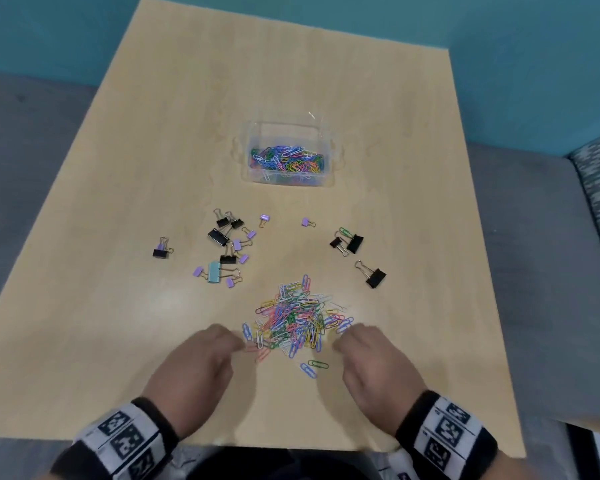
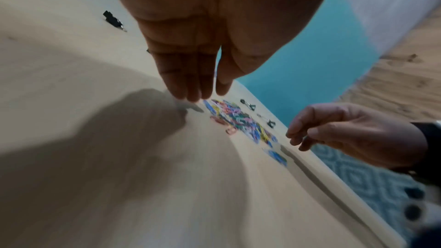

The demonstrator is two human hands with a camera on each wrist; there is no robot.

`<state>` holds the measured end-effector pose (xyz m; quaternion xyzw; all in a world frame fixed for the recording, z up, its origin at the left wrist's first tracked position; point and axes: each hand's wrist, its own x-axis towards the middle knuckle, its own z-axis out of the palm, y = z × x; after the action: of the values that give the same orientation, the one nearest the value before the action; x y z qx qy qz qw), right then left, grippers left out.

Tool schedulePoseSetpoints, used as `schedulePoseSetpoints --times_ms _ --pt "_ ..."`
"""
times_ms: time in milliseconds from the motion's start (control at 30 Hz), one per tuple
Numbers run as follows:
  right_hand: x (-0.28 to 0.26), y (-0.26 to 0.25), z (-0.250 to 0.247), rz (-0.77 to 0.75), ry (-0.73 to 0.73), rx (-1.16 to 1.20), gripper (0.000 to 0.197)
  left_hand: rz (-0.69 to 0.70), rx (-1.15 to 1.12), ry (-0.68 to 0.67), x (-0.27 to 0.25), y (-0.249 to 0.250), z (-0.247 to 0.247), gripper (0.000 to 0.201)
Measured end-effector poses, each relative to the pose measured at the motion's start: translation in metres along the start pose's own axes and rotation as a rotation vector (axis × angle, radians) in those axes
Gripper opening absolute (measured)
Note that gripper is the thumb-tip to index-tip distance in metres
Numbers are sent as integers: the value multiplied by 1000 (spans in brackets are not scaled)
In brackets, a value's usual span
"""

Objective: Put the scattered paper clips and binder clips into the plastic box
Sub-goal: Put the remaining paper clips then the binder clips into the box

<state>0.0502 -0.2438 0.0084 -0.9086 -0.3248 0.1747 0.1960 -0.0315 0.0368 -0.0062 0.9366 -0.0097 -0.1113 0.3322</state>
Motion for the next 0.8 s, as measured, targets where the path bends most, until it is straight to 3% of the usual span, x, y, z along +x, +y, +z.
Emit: schedulePoseSetpoints --times_ms 133,300,400,500,567,700,800 --pt "1 -33 19 -185 -207 -93 16 101 39 -100 0 17 20 30" --pt "33 -41 17 -83 -178 -86 25 9 70 -26 24 33 25 29" --pt "24 -32 6 -27 -119 -58 13 -121 104 -50 19 30 12 31" --pt "6 -27 12 -40 -215 -41 10 -158 43 -97 16 25 10 38" --pt "8 -29 21 -77 -264 -59 13 -136 -10 -110 20 28 12 29" --pt "35 -38 19 -50 -141 -42 24 -178 12 -39 34 38 12 12" --pt "37 -27 9 145 42 3 26 -244 68 36 38 36 5 13"
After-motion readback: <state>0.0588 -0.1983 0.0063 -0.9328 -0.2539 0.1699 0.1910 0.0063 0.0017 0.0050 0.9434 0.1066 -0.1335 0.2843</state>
